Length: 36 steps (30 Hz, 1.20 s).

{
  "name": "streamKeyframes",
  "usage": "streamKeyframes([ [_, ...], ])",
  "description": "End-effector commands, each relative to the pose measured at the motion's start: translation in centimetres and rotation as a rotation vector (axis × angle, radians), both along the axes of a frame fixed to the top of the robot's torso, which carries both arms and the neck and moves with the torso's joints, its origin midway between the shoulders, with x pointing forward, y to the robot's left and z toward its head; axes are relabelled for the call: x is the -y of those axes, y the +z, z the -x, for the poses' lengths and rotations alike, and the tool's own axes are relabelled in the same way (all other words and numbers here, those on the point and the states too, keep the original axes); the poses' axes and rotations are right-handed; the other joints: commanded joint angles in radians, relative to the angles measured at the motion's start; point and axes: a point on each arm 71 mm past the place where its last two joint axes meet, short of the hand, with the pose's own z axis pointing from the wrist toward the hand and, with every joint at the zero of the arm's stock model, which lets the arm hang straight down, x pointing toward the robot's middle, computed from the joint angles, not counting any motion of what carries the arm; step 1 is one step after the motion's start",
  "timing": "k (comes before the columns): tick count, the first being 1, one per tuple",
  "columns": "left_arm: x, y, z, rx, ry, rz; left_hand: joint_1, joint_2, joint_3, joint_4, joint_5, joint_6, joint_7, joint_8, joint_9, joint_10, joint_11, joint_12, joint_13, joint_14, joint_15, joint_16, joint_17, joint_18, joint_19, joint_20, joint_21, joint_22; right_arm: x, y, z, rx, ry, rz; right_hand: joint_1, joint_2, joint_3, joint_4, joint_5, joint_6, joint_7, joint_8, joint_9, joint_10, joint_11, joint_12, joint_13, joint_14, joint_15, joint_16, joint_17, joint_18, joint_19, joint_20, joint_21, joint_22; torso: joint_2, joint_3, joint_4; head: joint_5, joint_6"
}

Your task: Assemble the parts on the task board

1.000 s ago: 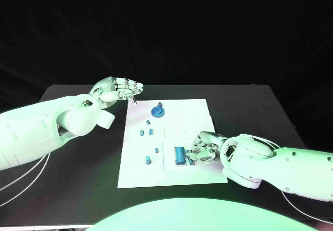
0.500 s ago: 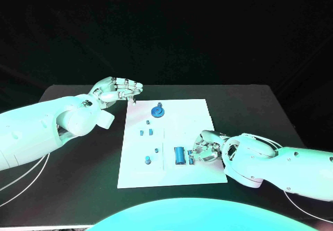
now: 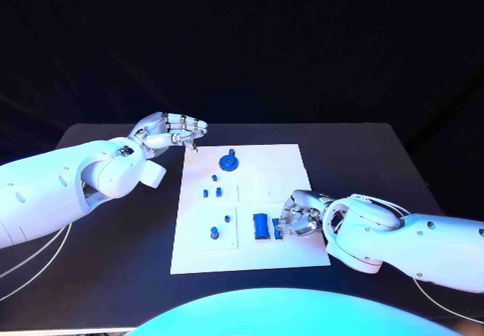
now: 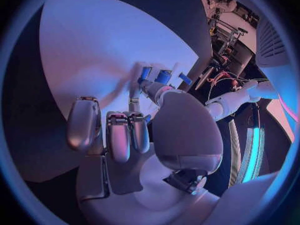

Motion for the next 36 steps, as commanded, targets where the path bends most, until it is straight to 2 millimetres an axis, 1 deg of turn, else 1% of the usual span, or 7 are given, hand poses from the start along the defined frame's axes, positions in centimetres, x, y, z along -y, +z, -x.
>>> streamKeyframes([
  [1, 0.2, 0.1, 0.0, 0.004, -0.017, 0.008, 0.004, -0.002, -0.003, 0.005, -0.001, -0.009, 0.008, 0.006, -0.002, -0.009, -0.001, 0.006, -0.002, -0.006, 0.000, 0.000, -0.002, 0.007, 0.003, 0.006, -0.007, -0.001, 0.0, 0.0, 0.0, 0.008, 0.004, -0.001, -0.001, 0.002, -0.002, -0.006, -0.002, -0.002, -0.001, 0.002, 0.000, 0.090, -0.003, 0.002, 0.242, 0.096, -0.006, 0.005, 0.205, -0.014, 0.000, -0.008, -0.004, 0.135, 0.000, -0.0002, -0.0002, 0.000, 0.000],
  [13, 0.2, 0.1, -0.1, 0.008, -0.006, 0.018, 0.004, -0.002, -0.003, 0.005, -0.001, -0.009, 0.008, 0.006, -0.002, -0.009, -0.001, 0.006, -0.002, -0.006, 0.000, 0.000, -0.002, 0.007, 0.003, 0.006, -0.007, -0.001, 0.4, 1.7, -1.0, 0.100, -0.070, -0.204, -0.046, -0.020, -0.022, 0.012, -0.002, -0.021, 0.010, -0.008, -0.003, 0.078, 0.007, -0.024, 0.225, 0.093, 0.001, 0.000, 0.190, -0.009, -0.009, -0.002, -0.035, 0.127, -0.003, -0.0012, -0.0013, -0.001, 0.000],
  [25, 0.2, -0.4, -0.6, 0.013, 0.067, 0.077, -0.009, -0.003, -0.011, 0.027, -0.001, -0.011, 0.007, 0.010, -0.005, -0.006, 0.000, 0.023, -0.005, -0.051, 0.007, -0.012, -0.009, 0.004, -0.027, 0.013, -0.035, -0.014, 3.4, 4.0, -6.9, 0.194, -0.207, -0.634, 0.003, -0.005, -0.012, -0.023, -0.002, -0.142, 0.074, -0.096, -0.032, 0.021, 0.062, -0.126, 0.160, 0.075, 0.047, -0.033, 0.107, 0.021, -0.072, 0.035, -0.245, 0.064, -0.032, -0.0130, -0.0058, 0.000, 0.017],
  [26, 0.2, -0.5, -0.7, 0.014, 0.079, 0.085, -0.008, -0.003, -0.011, 0.030, -0.001, -0.011, 0.008, 0.010, -0.006, -0.005, 0.001, 0.026, -0.006, -0.065, 0.009, -0.018, -0.013, 0.004, -0.037, 0.015, -0.044, -0.018, 3.8, 4.1, -7.7, 0.200, -0.229, -0.666, 0.021, -0.002, 0.002, -0.037, 0.051, -0.166, 0.087, -0.109, -0.033, -0.067, 0.072, -0.271, 0.069, 0.035, 0.056, -0.096, -0.027, 0.055, -0.152, 0.043, -0.476, -0.012, -0.033, -0.0129, -0.0059, 0.000, 0.024],
  [29, 0.2, -0.7, -1.2, 0.024, 0.128, 0.108, -0.011, -0.005, -0.007, 0.046, -0.001, -0.010, 0.009, 0.016, -0.008, 0.011, 0.008, 0.039, -0.011, -0.161, 0.024, -0.090, -0.052, -0.001, -0.109, 0.032, -0.123, -0.057, 5.3, 4.4, -10.2, 0.226, -0.301, -0.751, 0.039, 0.003, 0.016, -0.056, 0.033, -0.209, 0.107, -0.121, -0.033, -0.257, 0.093, -0.556, -0.117, -0.079, 0.074, -0.266, -0.308, 0.091, -0.287, 0.063, -0.780, -0.127, -0.044, -0.0185, -0.0080, 0.002, 0.048],
  [31, 0.1, -0.7, -1.5, 0.033, 0.164, 0.122, -0.012, -0.008, -0.001, 0.059, -0.001, -0.010, 0.008, 0.023, -0.009, 0.029, 0.011, 0.042, -0.019, -0.213, 0.039, -0.168, -0.096, -0.003, -0.150, 0.048, -0.200, -0.100, 6.0, 4.4, -11.5, 0.241, -0.338, -0.794, 0.046, 0.006, 0.038, -0.068, 0.027, -0.242, 0.128, -0.126, -0.042, -0.426, 0.112, -0.812, -0.311, -0.235, 0.095, -0.517, -0.621, 0.092, -0.354, 0.085, -0.865, -0.192, -0.047, -0.0191, -0.0081, 0.002, 0.056],
  [36, -0.1, -1.0, -2.4, 0.054, 0.255, 0.156, -0.003, -0.011, -0.008, 0.080, -0.001, -0.010, 0.010, 0.041, -0.011, 0.054, 0.021, -0.039, -0.046, -0.243, 0.069, -0.386, -0.193, 0.004, -0.170, 0.093, -0.399, -0.232, 7.6, 4.5, -14.4, 0.280, -0.394, -0.883, 0.038, -0.002, 0.088, -0.081, 0.012, -0.268, 0.164, -0.153, -0.097, -0.501, 0.147, -1.036, -0.585, -0.354, 0.140, -0.827, -0.781, 0.095, -0.447, 0.137, -1.035, -0.362, -0.056, -0.0169, -0.0071, 0.007, 0.094],
])
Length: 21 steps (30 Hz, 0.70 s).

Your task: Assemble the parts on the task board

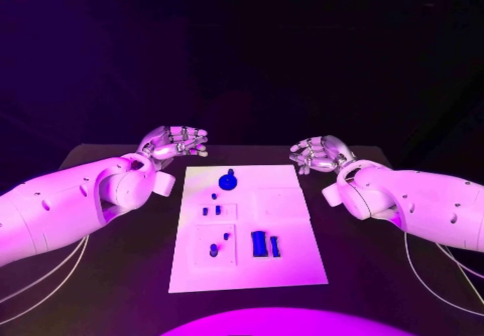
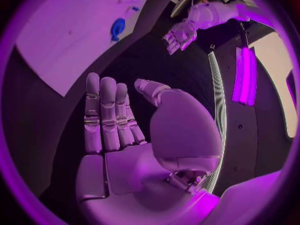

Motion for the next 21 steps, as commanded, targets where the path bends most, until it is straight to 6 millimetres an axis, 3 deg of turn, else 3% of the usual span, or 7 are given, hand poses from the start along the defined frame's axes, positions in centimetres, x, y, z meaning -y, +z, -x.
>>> streamKeyframes([
  [1, -0.6, 0.2, -0.8, 0.046, 0.135, 0.070, 0.005, -0.004, -0.010, 0.014, -0.001, -0.002, 0.008, 0.011, -0.003, 0.017, 0.006, -0.064, -0.006, 0.000, 0.016, -0.123, -0.046, 0.002, -0.013, 0.024, -0.117, -0.079, 0.8, 0.4, -1.5, 0.046, -0.022, -0.211, -0.006, -0.005, 0.029, -0.005, -0.017, 0.003, 0.020, -0.022, -0.040, -0.039, 0.021, -0.158, -0.199, -0.062, 0.032, -0.183, -0.082, 0.010, -0.057, 0.032, -0.104, -0.112, -0.013, 0.0011, 0.0018, 0.003, 0.036],
  [6, -0.3, -0.1, -1.4, 0.059, 0.182, 0.082, 0.027, 0.017, -0.106, 0.050, 0.002, -0.039, -0.033, -0.023, -0.033, 0.009, 0.037, -0.212, -0.007, -0.078, 0.062, -0.353, -0.116, -0.034, -0.125, 0.053, -0.321, -0.214, 1.7, 0.5, -3.1, 0.076, -0.046, -0.254, -0.012, -0.001, 0.038, -0.019, -0.030, 0.031, 0.047, -0.086, -0.118, -0.004, 0.057, -0.346, -0.503, -0.144, 0.082, -0.438, -0.203, 0.016, -0.172, 0.093, -0.145, -0.311, -0.019, 0.0045, 0.0039, 0.004, 0.066],
  [11, 0.2, -0.5, -1.6, 0.060, 0.197, 0.088, 0.071, 0.033, -0.168, 0.082, 0.004, -0.033, -0.030, -0.053, -0.055, 0.028, 0.031, -0.300, -0.007, -0.091, 0.056, -0.476, -0.146, -0.042, -0.104, 0.052, -0.379, -0.269, 2.1, 0.5, -3.9, 0.089, -0.057, -0.274, -0.009, 0.009, 0.021, -0.036, -0.028, 0.047, 0.046, -0.119, -0.154, 0.011, 0.067, -0.396, -0.618, -0.147, 0.095, -0.522, -0.243, 0.013, -0.195, 0.108, -0.146, -0.416, -0.018, 0.0106, 0.0047, 0.005, 0.086],
  [12, 0.4, -0.6, -1.5, 0.030, 0.136, 0.055, -0.387, 0.224, -0.538, -0.190, -0.089, -0.810, -0.207, -0.281, -0.233, -0.800, -0.180, -0.508, -0.069, -0.711, -0.139, -0.764, -0.252, -0.178, -0.777, -0.239, -0.481, -0.415, 2.2, 0.3, -3.7, 0.066, -0.092, -0.175, -0.366, 0.204, -0.581, -0.092, -0.233, -0.798, -0.174, -0.301, -0.595, -0.987, -0.097, -0.603, -0.856, -1.145, -0.028, -0.847, -0.585, -0.170, -1.056, -0.135, -0.208, -1.023, -0.016, 0.0051, 0.0036, 0.004, 0.069],
  [16, 0.6, -0.7, -1.2, 0.032, 0.147, 0.053, -0.523, 0.224, -0.538, -0.190, -0.089, -0.810, -0.207, -0.281, -0.233, -0.800, -0.180, -0.508, -0.069, -0.711, -0.139, -0.764, -0.252, -0.178, -0.777, -0.239, -0.481, -0.415, 1.7, 0.3, -3.3, 0.067, -0.097, -0.196, -0.480, 0.204, -0.581, -0.092, -0.233, -0.798, -0.174, -0.301, -0.595, -0.987, -0.097, -0.603, -0.856, -1.145, -0.028, -0.847, -0.585, -0.170, -1.056, -0.135, -0.208, -1.023, -0.018, 0.0086, 0.0037, 0.005, 0.082],
  [17, 0.7, -0.7, -1.1, 0.032, 0.152, 0.052, -0.557, 0.224, -0.538, -0.190, -0.089, -0.810, -0.207, -0.281, -0.233, -0.800, -0.180, -0.508, -0.069, -0.711, -0.139, -0.764, -0.252, -0.178, -0.777, -0.239, -0.481, -0.415, 1.5, 0.3, -3.2, 0.068, -0.099, -0.205, -1.204, 0.204, -0.581, -0.092, -0.233, -0.798, -0.174, -0.301, -0.595, -0.987, -0.097, -0.603, -0.856, -1.145, -0.028, -0.847, -0.585, -0.170, -1.056, -0.135, -0.208, -1.023, -0.018, 0.0102, 0.0037, 0.005, 0.087],
  [21, 1.5, -0.8, -0.2, 0.036, 0.184, 0.045, -0.700, 0.224, -0.538, -0.190, -0.089, -0.810, -0.207, -0.281, -0.233, -0.800, -0.180, -0.508, -0.069, -0.711, -0.139, -0.764, -0.252, -0.178, -0.777, -0.239, -0.481, -0.415, 0.0, 0.3, -2.0, 0.069, -0.114, -0.264, -1.204, 0.204, -0.581, -0.092, -0.233, -0.798, -0.174, -0.301, -0.595, -0.987, -0.097, -0.603, -0.856, -1.145, -0.028, -0.847, -0.585, -0.170, -1.056, -0.135, -0.208, -1.023, -0.021, 0.0205, 0.0039, 0.008, 0.125],
])
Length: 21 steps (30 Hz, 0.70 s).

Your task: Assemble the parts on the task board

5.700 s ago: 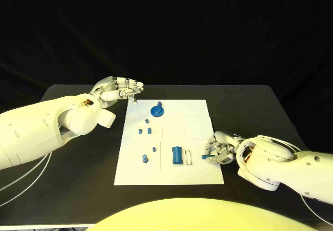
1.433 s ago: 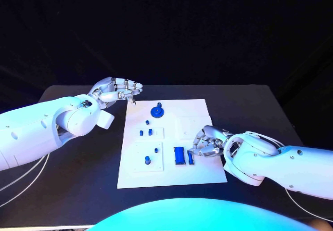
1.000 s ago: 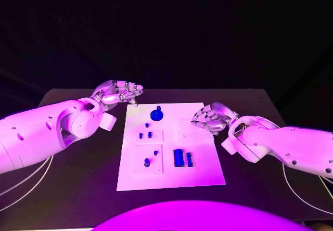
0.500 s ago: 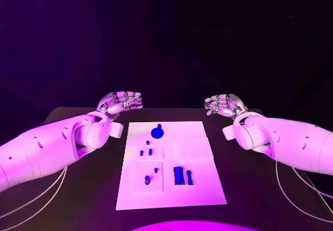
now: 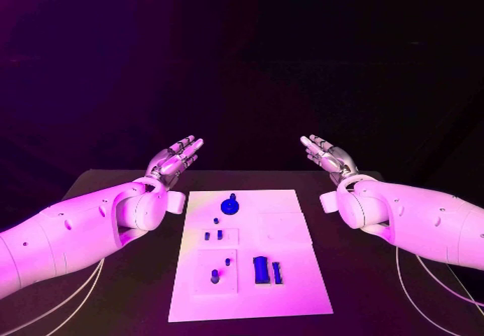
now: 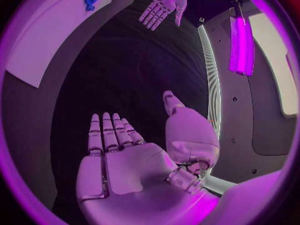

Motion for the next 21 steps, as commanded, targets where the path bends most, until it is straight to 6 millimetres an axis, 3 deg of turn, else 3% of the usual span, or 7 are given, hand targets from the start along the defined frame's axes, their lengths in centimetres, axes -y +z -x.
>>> streamKeyframes([
  [1, 0.5, 0.1, 0.6, 0.017, 0.063, -0.018, -0.344, 0.047, -0.091, -0.068, -0.023, -0.192, -0.044, -0.056, -0.044, -0.205, -0.053, -0.052, -0.016, -0.154, -0.048, -0.071, -0.026, -0.043, -0.167, -0.072, -0.025, -0.036, -1.1, 0.1, 1.0, 0.014, -0.036, -0.049, -0.589, 0.048, -0.148, -0.014, -0.051, -0.208, -0.054, -0.045, -0.108, -0.244, -0.041, -0.051, -0.059, -0.245, -0.031, -0.080, -0.084, -0.053, -0.211, -0.060, -0.018, -0.149, -0.004, 0.0132, 0.0002, 0.003, 0.042],
  [2, 0.8, 0.1, 0.9, 0.017, 0.073, -0.020, -1.051, 0.047, -0.091, -0.068, -0.023, -0.192, -0.044, -0.056, -0.044, -0.205, -0.053, -0.052, -0.016, -0.154, -0.048, -0.071, -0.026, -0.043, -0.167, -0.072, -0.025, -0.036, -1.6, 0.1, 1.4, 0.014, -0.041, -0.067, -0.589, 0.048, -0.148, -0.014, -0.051, -0.208, -0.054, -0.045, -0.108, -0.244, -0.041, -0.051, -0.059, -0.245, -0.031, -0.080, -0.084, -0.053, -0.211, -0.060, -0.018, -0.149, -0.005, 0.0163, 0.0002, 0.004, 0.053],
  [5, 1.6, 0.0, 2.0, 0.020, 0.110, -0.031, -1.051, 0.047, -0.091, -0.068, -0.023, -0.192, -0.044, -0.056, -0.044, -0.205, -0.053, -0.052, -0.016, -0.154, -0.048, -0.071, -0.026, -0.043, -0.167, -0.072, -0.025, -0.036, -3.1, 0.5, 2.9, 0.011, -0.058, -0.129, -0.589, 0.048, -0.148, -0.014, -0.051, -0.208, -0.054, -0.045, -0.108, -0.244, -0.041, -0.051, -0.059, -0.245, -0.031, -0.080, -0.084, -0.053, -0.211, -0.060, -0.018, -0.149, -0.008, 0.0241, 0.0004, 0.006, 0.081],
  [9, 2.8, 0.0, 3.7, 0.022, 0.164, -0.048, -1.051, 0.047, -0.091, -0.068, -0.023, -0.192, -0.044, -0.056, -0.044, -0.205, -0.053, -0.052, -0.016, -0.154, -0.048, -0.071, -0.026, -0.043, -0.167, -0.072, -0.025, -0.036, -4.7, 1.0, 4.6, 0.003, -0.079, -0.196, -0.589, 0.048, -0.148, -0.014, -0.051, -0.208, -0.054, -0.045, -0.108, -0.244, -0.041, -0.051, -0.059, -0.245, -0.031, -0.080, -0.084, -0.053, -0.211, -0.060, -0.018, -0.149, -0.010, 0.0309, 0.0005, 0.008, 0.106],
  [12, 3.4, 0.1, 4.5, 0.023, 0.191, -0.058, -1.051, 0.047, -0.091, -0.068, -0.023, -0.192, -0.044, -0.056, -0.044, -0.205, -0.053, -0.052, -0.016, -0.154, -0.048, -0.071, -0.026, -0.043, -0.167, -0.072, -0.025, -0.036, -5.4, 1.3, 5.4, -0.001, -0.089, -0.224, -0.589, 0.048, -0.148, -0.014, -0.051, -0.208, -0.054, -0.045, -0.108, -0.244, -0.041, -0.051, -0.059, -0.245, -0.031, -0.080, -0.084, -0.053, -0.211, -0.060, -0.018, -0.149, -0.011, 0.0323, 0.0005, 0.008, 0.111],
  [21, 4.1, 0.2, 5.7, 0.024, 0.224, -0.072, -1.051, 0.047, -0.091, -0.068, -0.023, -0.192, -0.044, -0.056, -0.044, -0.205, -0.053, -0.052, -0.016, -0.154, -0.048, -0.071, -0.026, -0.043, -0.167, -0.072, -0.025, -0.036, -5.9, 1.6, 6.0, -0.005, -0.096, -0.244, -0.589, 0.048, -0.148, -0.014, -0.051, -0.208, -0.054, -0.045, -0.108, -0.244, -0.041, -0.051, -0.059, -0.245, -0.031, -0.080, -0.084, -0.053, -0.211, -0.060, -0.018, -0.149, -0.011, 0.0323, 0.0005, 0.008, 0.111],
])
